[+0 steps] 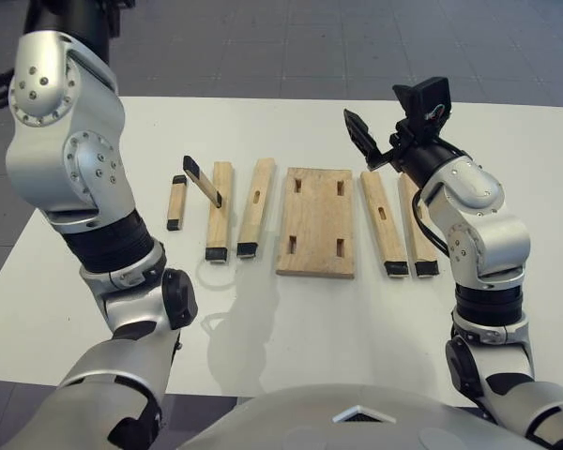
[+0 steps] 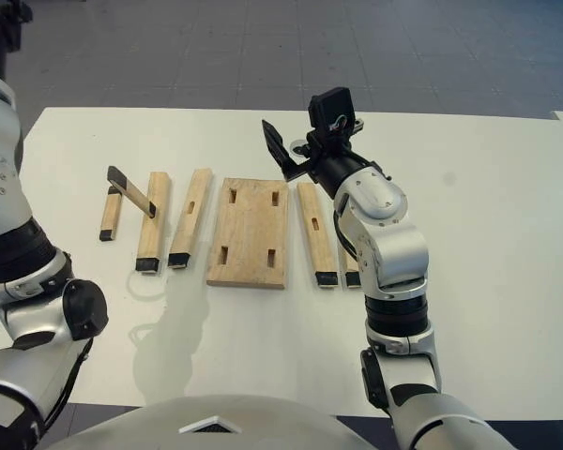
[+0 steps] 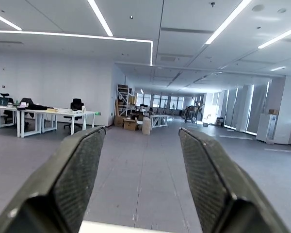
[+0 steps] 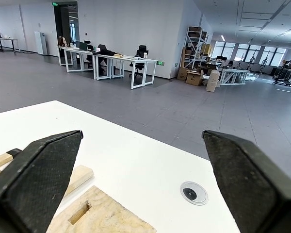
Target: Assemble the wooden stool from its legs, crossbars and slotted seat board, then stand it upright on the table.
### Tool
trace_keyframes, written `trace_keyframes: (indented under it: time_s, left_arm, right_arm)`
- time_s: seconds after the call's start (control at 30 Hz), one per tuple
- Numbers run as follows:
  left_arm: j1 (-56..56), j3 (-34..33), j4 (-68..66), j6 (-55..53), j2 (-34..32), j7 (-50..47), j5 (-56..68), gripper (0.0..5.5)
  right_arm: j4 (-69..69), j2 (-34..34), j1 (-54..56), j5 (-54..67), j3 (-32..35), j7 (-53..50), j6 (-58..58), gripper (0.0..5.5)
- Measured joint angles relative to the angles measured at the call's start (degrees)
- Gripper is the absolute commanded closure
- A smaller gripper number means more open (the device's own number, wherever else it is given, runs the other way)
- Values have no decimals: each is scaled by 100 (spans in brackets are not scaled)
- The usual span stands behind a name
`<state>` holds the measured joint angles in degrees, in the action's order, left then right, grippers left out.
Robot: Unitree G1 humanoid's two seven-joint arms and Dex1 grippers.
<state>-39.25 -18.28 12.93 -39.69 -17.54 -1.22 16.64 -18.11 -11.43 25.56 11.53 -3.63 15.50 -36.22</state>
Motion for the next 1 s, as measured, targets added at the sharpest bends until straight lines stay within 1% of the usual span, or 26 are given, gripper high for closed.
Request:
trace_keyframes:
  time_s: [0.07, 0.1, 0.27, 0.33, 0.47, 0.53, 0.6, 0.67, 0.73, 0.8, 0.87, 0.9, 0.93, 1.0]
  left_arm:
    - [822, 202, -556, -18, 326, 131, -1, 269]
    - [1396, 328, -1001, 221, 578, 259, -24, 269]
    - [1747, 291, -1486, 1326, 682, 468, -49, 269]
    - [1836, 149, -1506, 1513, 673, 440, -26, 269]
    - [1799, -57, -1385, 1461, 594, 279, 15, 269]
    - [1784, -47, -988, 1103, 616, 198, 161, 269]
    - [1457, -58, -265, 785, 599, 110, 418, 269]
    - [842, -112, 671, 336, 486, -62, 796, 269]
    - [249, -262, 1626, -235, 213, -291, 1140, 269]
    - [278, -303, 2055, -872, 24, -429, 1252, 233]
    - [1018, -273, 2565, -1563, -173, -446, 1285, 194]
    - [1651, -250, 2856, -1873, -224, -446, 1274, 176]
    - [2200, -179, 3160, -2108, -252, -455, 1223, 154]
    - [3081, 97, 3813, -2410, -260, -531, 1148, 131]
  right_arm:
    - [-6, 10, 0, 0, 0, -2, -1, 97]
    - [-6, 11, -2, 0, 4, -4, -1, 97]
    - [-8, 21, -2, 0, 30, -15, -2, 97]
    - [-19, 49, -2, 8, 39, -27, -3, 97]
    - [-75, 155, -59, 9, 25, -55, -16, 97]
    - [-112, 174, -94, 8, 23, -66, -18, 97]
    - [-119, 180, -135, 5, 13, -79, -29, 97]
    - [-159, 184, -175, 6, 0, -79, -39, 97]
    - [-230, 186, -216, 7, -14, -79, -90, 97]
    - [-288, 191, -250, 9, -33, -79, -128, 97]
    - [-357, 187, -321, 6, -36, -86, -153, 97]
    - [-404, 177, -365, 5, -23, -92, -161, 97]
    - [-446, 166, -411, 4, -9, -112, -190, 97]
    - [-542, 165, -473, -2, 2, -142, -244, 97]
